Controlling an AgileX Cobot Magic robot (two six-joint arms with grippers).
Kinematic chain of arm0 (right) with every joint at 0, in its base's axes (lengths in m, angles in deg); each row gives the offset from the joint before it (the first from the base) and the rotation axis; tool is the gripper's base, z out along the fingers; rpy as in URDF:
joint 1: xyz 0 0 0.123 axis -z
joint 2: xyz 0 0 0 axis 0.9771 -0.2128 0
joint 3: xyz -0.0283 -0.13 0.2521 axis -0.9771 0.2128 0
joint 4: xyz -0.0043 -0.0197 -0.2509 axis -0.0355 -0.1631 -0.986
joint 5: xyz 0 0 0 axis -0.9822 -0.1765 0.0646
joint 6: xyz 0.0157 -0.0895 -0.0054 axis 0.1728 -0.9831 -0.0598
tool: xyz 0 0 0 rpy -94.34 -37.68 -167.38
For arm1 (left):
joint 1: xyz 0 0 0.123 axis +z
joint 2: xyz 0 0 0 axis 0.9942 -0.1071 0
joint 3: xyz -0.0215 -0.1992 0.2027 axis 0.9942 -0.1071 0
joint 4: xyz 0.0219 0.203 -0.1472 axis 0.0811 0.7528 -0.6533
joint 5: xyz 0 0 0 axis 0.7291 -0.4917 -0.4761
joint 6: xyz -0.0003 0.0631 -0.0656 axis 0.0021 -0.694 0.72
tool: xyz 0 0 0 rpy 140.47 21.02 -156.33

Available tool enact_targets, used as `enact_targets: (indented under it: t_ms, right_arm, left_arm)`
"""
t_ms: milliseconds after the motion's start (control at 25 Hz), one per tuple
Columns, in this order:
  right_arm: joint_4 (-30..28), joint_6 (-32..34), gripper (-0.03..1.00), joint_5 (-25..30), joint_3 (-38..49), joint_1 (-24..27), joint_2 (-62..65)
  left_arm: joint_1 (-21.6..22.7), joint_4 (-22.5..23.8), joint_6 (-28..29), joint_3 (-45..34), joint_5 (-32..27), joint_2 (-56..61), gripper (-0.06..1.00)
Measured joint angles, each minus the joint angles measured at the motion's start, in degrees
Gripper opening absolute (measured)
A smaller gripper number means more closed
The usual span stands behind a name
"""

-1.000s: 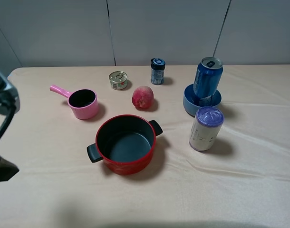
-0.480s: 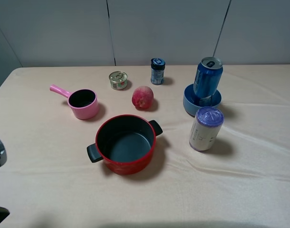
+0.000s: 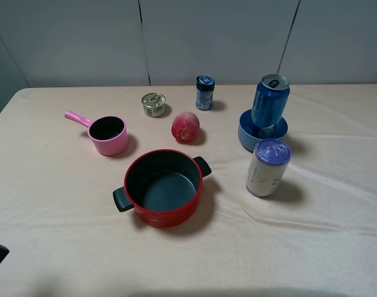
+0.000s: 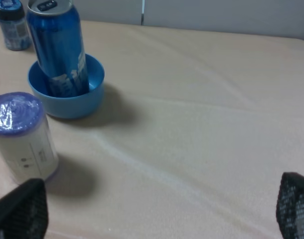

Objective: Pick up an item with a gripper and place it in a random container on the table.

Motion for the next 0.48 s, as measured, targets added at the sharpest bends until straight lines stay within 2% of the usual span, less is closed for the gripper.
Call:
enact_targets:
  t_ms: [320,480]
  right_arm:
    - [0.0,0.0,0.69,0.0,0.0,0.0,0.0]
    - [0.0,0.0,0.69,0.0,0.0,0.0,0.0]
  left_arm:
    - [12.9,-5.0,-6.8,-0.2,0.2,11.3,0.99]
    - [19.5,-5.7,-7.8,-0.3,0.2,18.8,0.99]
